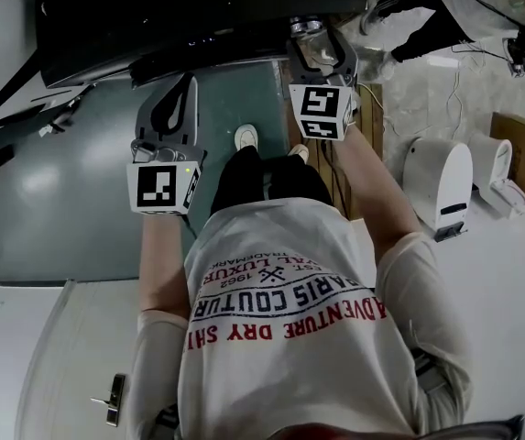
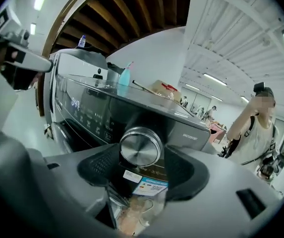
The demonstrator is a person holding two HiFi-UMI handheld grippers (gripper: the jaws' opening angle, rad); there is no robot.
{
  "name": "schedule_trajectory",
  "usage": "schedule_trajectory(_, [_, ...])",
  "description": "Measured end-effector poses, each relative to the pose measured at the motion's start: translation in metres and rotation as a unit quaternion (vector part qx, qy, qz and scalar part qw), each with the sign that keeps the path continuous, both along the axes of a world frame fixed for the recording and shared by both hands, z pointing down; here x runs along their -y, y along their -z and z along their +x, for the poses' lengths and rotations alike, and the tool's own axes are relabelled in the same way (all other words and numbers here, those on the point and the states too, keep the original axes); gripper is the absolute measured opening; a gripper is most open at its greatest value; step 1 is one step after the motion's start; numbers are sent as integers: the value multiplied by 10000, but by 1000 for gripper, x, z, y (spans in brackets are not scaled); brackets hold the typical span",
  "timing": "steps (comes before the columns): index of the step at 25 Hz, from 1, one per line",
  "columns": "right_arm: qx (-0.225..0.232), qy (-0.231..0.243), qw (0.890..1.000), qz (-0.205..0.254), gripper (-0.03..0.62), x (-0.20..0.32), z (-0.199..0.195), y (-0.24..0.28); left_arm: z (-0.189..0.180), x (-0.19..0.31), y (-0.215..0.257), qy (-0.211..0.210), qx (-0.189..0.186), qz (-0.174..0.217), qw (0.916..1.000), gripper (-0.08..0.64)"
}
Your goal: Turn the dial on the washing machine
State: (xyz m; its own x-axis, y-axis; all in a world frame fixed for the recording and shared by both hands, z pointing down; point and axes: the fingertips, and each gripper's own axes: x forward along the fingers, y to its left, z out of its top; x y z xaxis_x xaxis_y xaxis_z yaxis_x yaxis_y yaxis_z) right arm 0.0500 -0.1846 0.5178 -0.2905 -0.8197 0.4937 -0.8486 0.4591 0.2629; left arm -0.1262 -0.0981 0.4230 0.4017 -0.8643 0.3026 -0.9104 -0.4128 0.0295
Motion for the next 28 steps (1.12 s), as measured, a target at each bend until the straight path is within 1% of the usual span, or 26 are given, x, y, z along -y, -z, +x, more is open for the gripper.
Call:
schedule_trajectory(2, [15, -16, 9999, -123, 275, -1, -1, -2, 1, -1, -2, -7, 4, -23, 10000, 15])
schedule_trajectory(4, [104, -26, 9997, -241, 273, 0, -1, -1, 2, -1, -3, -7, 19, -35, 10000, 15])
schedule_trajectory(6, [353, -25, 9987, -367, 272, 1, -1, 1, 3, -1, -4, -7, 24, -40, 10000, 15])
schedule_trajectory(8, [752, -76, 9955, -570, 268, 2, 2, 0, 4, -1, -5, -11, 16, -44, 10000, 15])
schedule_trajectory(10, [1268, -164, 9882, -847, 268, 3, 6, -4, 5, -1, -6, -9, 8, -63, 10000, 15])
schedule_trajectory(12, [1872, -249, 9751, -1166, 270, 3, 8, -6, 7, -1, -7, -16, 11, -77, 10000, 15])
schedule_trajectory(13, [2076, -267, 9696, -1266, 270, 3, 8, -6, 8, -1, -8, -26, 22, -73, 10000, 15])
schedule_trajectory(14, [2176, -267, 9668, -1310, 270, 3, 9, -6, 9, -1, -8, -37, 38, -69, 10000, 15])
schedule_trajectory(18, [2280, -258, 9641, -1338, 272, 4, 8, -6, 14, -2, -7, -61, 95, -72, 9999, 15])
schedule_trajectory(19, [2250, -256, 9653, -1300, 273, 4, 9, -5, 14, -2, -7, -55, 94, -74, 9999, 15])
schedule_trajectory(20, [2144, -247, 9690, -1199, 273, 4, 9, -4, 14, -2, -7, -41, 86, -81, 9999, 15])
schedule_trajectory(21, [1955, -220, 9751, -1024, 275, 4, 9, -2, 14, -3, -7, -25, 77, -89, 9999, 15])
schedule_trajectory(23, [1411, -71, 9884, -562, 277, 2, 6, 5, 14, -4, -7, 6, 60, -96, 9999, 15])
schedule_trajectory(24, [1135, 47, 9929, -363, 285, 0, 4, 8, 13, -4, -7, 23, 55, -95, 9999, 15])
schedule_trajectory(26, [707, 266, 9971, -105, 299, -3, -2, 11, 12, -5, -7, 59, 54, -96, 9999, 15])
schedule_trajectory(28, [371, 397, 9985, 42, 298, -4, -5, 10, 11, -8, -7, 99, 54, -113, 9999, 15])
